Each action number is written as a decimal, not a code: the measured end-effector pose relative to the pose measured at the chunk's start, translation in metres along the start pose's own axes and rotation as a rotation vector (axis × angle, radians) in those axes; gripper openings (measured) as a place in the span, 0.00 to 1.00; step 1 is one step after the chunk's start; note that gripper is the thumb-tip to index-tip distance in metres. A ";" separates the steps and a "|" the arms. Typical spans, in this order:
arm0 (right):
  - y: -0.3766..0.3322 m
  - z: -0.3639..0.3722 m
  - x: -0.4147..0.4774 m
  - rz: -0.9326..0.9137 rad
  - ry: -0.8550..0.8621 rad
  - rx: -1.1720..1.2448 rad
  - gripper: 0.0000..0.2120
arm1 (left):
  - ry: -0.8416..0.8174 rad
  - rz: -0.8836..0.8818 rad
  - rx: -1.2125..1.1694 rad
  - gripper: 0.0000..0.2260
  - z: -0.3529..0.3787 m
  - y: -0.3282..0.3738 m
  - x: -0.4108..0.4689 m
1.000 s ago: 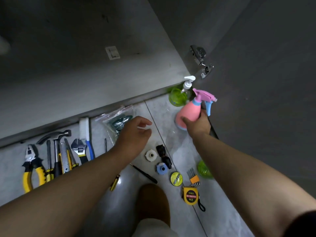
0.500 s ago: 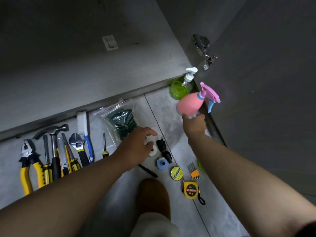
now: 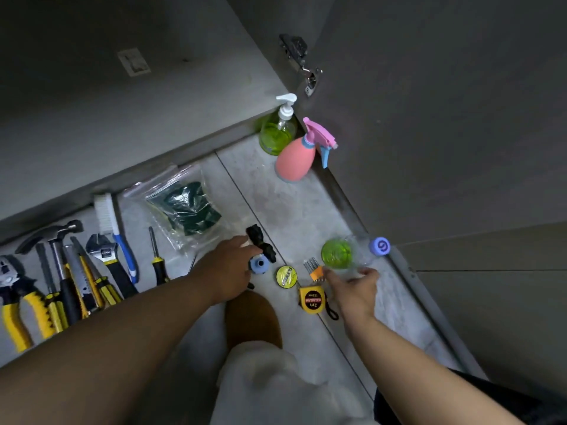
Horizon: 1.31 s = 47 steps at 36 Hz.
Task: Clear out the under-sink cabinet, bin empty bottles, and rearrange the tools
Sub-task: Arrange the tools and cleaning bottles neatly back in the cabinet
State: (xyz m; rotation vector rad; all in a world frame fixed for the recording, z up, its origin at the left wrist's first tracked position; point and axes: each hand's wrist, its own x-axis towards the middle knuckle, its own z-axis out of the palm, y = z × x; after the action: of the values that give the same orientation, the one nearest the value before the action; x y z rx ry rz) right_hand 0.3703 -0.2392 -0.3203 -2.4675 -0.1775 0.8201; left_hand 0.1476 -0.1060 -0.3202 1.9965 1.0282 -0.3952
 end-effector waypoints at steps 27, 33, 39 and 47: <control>-0.112 0.067 0.070 -0.225 -0.090 0.125 0.34 | -0.126 -0.008 0.099 0.33 0.007 -0.009 0.004; -0.107 0.074 0.064 -0.228 -0.035 0.119 0.36 | -0.097 -0.010 0.058 0.31 0.010 -0.009 0.001; -0.060 0.074 0.021 -0.372 -0.283 -0.193 0.09 | -0.013 -0.051 0.014 0.29 0.013 -0.013 0.002; -0.023 0.090 -0.026 -0.735 -0.544 -0.496 0.13 | 0.040 -0.032 0.157 0.23 0.013 -0.017 0.000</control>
State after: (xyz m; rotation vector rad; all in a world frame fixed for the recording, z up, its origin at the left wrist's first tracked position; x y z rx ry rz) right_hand 0.2969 -0.1871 -0.3562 -2.2230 -1.5298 1.1577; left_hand 0.1355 -0.1105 -0.3371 2.1375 1.0843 -0.4677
